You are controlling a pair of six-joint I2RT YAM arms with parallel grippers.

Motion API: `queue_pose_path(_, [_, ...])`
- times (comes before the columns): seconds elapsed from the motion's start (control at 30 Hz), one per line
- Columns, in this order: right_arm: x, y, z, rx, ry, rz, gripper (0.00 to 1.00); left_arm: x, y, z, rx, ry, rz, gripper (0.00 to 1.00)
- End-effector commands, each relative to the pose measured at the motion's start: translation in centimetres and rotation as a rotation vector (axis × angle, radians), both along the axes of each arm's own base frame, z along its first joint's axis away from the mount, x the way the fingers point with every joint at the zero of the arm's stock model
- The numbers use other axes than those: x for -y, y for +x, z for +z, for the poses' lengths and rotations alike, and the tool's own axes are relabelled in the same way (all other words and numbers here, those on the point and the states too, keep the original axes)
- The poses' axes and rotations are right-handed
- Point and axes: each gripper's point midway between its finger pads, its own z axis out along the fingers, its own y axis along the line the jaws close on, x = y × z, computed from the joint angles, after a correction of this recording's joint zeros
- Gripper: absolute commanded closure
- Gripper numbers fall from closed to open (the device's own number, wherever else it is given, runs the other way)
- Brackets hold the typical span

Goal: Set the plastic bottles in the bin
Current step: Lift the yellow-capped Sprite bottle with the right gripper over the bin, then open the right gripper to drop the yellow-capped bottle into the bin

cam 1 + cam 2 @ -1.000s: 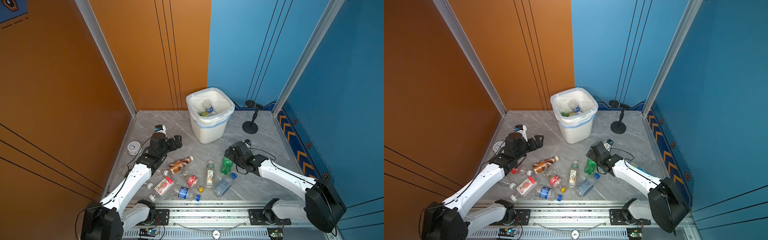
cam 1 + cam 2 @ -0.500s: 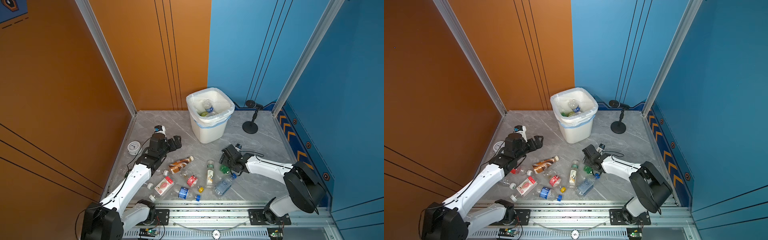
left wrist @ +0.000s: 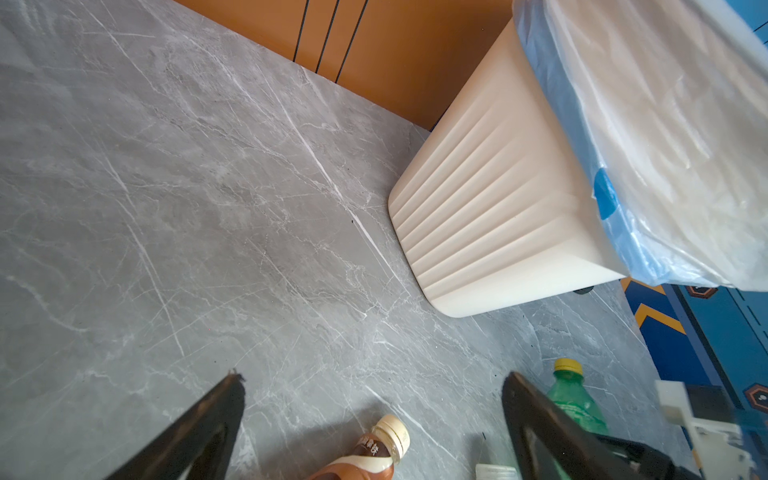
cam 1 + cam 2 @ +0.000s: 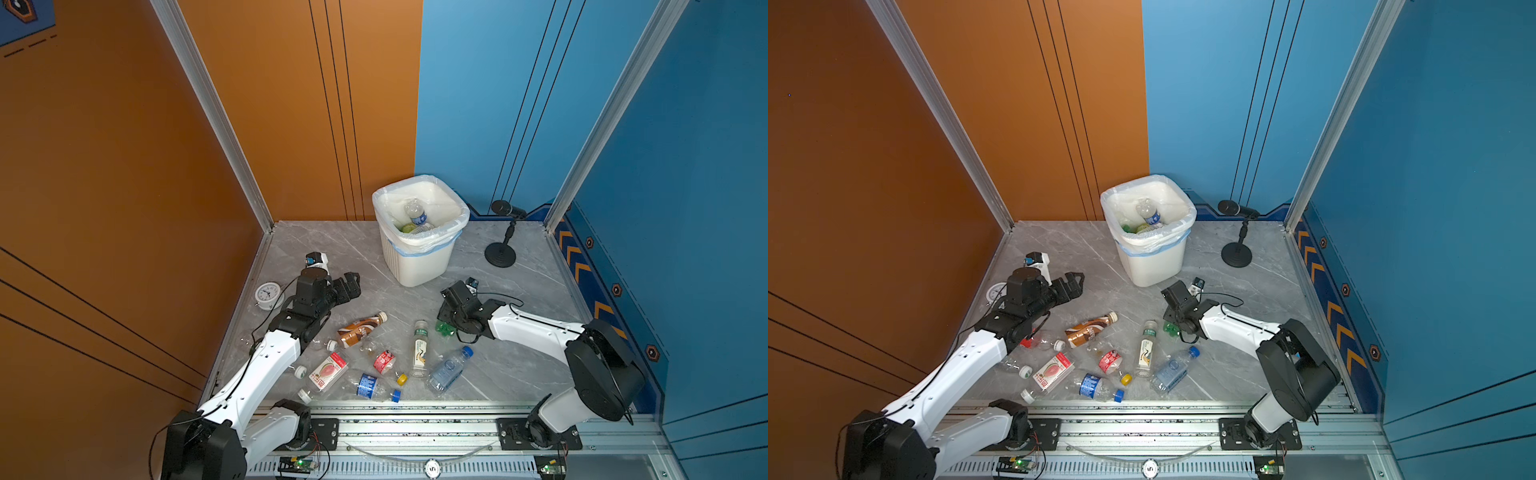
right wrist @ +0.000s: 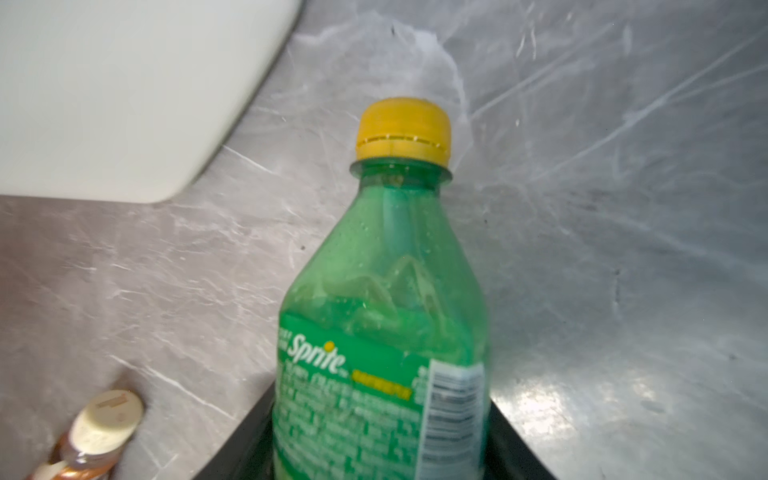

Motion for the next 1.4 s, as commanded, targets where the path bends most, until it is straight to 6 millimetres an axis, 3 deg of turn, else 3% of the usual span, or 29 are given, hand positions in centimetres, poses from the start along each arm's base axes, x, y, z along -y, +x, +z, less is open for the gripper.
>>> queue_pose_path(0.0, [1.1,1.7,6.4,0.157,-0.024,-0.003,0.46,-0.2,-0.3,-0.8,-0.024,-0.009,0.002,0.02])
queue_pose_path(0.23, [3.0,2.9,19.1,0.467,-0.071,-0.004,0.45,-0.3,-0.4,-1.5,-0.041,-0.018,0.013,0.02])
queue_pose_path(0.3, [3.2,3.4,21.9,0.536,-0.081,-0.01,0.45,-0.4,-0.5,-1.6,-0.043,-0.02,0.014,0.02])
queue_pose_path(0.47, [2.1,5.1,26.9,0.661,-0.093,0.023,0.45,-0.5,-0.8,-1.7,-0.046,-0.021,0.02,0.02])
queue_pose_path(0.67, [-0.9,8.7,31.5,0.75,-0.104,0.102,0.45,-0.9,-1.3,-1.6,-0.047,-0.02,0.03,0.02])
queue_pose_path(0.83, [-3.1,12.8,32.5,0.768,-0.088,0.135,0.44,-1.1,-1.8,-1.4,-0.043,-0.027,0.038,0.02])
queue_pose_path(1.03, [-5.5,17.0,31.7,0.748,-0.089,0.17,0.43,-1.5,-2.3,-1.5,-0.046,-0.03,0.048,0.02])
queue_pose_path(1.37, [-8.2,20.2,28.8,0.688,-0.078,0.229,0.42,-1.7,-2.6,-1.5,-0.051,-0.038,0.057,0.02])
